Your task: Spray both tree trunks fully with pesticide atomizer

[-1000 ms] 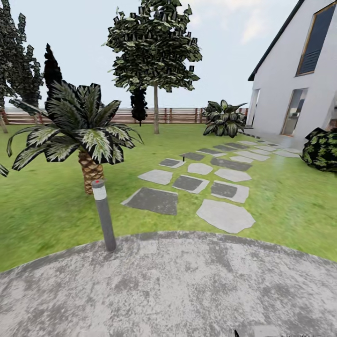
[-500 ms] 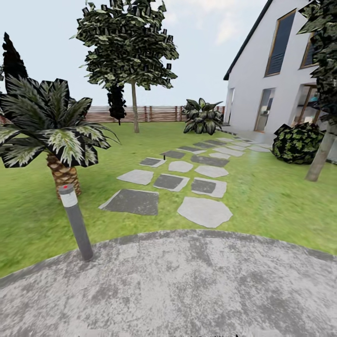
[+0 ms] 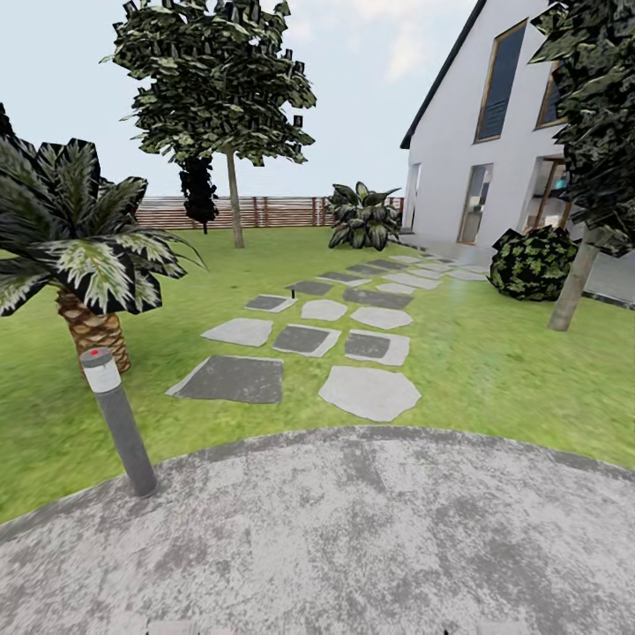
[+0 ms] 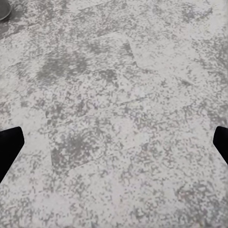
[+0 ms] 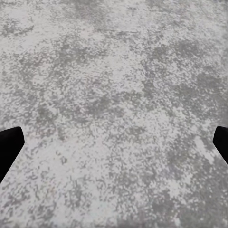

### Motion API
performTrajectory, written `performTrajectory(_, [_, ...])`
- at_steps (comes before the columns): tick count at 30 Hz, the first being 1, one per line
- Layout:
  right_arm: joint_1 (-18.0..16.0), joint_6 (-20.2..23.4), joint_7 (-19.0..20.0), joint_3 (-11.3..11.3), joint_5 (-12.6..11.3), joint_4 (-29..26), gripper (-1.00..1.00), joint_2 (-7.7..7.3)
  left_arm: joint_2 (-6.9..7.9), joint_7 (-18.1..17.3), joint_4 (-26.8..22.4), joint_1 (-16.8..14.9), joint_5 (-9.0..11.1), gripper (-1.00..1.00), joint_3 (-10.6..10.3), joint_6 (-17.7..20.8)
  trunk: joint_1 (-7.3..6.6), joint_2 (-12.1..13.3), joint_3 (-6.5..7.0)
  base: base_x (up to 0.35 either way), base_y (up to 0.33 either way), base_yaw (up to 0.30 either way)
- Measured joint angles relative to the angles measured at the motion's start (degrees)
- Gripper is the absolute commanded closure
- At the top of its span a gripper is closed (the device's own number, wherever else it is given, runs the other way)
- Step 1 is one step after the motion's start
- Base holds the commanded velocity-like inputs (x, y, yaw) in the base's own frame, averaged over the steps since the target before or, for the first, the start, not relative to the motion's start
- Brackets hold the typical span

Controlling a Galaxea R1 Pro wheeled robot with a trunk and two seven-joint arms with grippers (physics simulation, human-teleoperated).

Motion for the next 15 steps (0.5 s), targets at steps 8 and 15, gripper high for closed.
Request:
performTrajectory(8, [0.0,0.0,0.0,0.2,0.0,0.1,-1.0,0.01,0.0,0.0,0.1,0.0,-0.1,-1.0,0.0,0.0,1.76,-3.2,-1.52,0.0,0.0,-0.001])
performTrajectory(15, [0.0,0.0,0.0,0.2,0.0,0.1,-1.0,0.0,0.01,0.1,0.1,0.0,0.1,-1.0,0.1,0.0,3.3,-6.0,-3.31,0.0,0.0,0.0])
